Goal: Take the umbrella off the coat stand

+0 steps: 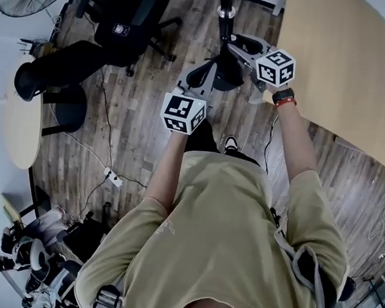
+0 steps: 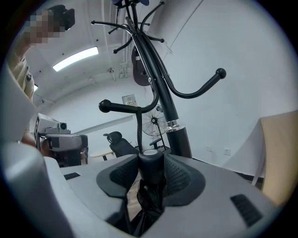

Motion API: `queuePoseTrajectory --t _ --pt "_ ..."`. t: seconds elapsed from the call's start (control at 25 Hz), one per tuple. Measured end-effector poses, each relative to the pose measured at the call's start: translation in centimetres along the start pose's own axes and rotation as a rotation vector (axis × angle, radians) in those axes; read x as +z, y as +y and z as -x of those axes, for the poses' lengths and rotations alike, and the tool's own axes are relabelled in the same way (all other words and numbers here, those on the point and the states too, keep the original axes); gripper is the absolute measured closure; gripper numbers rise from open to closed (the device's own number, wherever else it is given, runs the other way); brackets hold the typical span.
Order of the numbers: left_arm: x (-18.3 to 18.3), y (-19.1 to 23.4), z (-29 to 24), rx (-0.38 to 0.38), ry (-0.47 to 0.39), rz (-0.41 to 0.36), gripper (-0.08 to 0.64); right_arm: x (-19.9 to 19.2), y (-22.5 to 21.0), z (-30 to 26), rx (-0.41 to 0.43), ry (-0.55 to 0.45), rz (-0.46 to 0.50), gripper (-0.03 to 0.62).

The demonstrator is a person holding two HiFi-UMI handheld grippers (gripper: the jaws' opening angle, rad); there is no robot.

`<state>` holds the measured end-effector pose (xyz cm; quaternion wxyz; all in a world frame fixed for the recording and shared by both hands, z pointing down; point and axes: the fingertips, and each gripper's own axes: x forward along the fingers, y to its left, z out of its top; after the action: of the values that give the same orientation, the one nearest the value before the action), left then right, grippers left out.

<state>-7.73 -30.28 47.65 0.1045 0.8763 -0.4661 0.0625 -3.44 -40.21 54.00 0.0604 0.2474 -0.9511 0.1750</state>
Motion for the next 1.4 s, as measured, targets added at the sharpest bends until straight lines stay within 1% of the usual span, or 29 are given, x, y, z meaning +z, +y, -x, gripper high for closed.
queuePoseTrajectory --t 0.32,0.8,1.08,1.4 --pt "0.1 0.2 0.1 0.013 -0.007 0.011 0.535 -0.1 0.5 0.3 -0.019 -0.001 -0.081 0.41" --pt "0.5 0.2 0.1 0.021 -0.013 0.022 0.535 1.7 0.8 1.8 -0.072 0.012 -0.081 0.41" --pt "0.5 0.1 0.0 0.027 -0.018 0.025 0.535 1.9 2.5 2.4 -0.056 0.029 -0.092 0.41" --pt "0.7 -0.2 0.5 0.03 -0.031 0.029 0.535 2.6 5.0 3.5 -0.02 0.023 -0.116 0.41"
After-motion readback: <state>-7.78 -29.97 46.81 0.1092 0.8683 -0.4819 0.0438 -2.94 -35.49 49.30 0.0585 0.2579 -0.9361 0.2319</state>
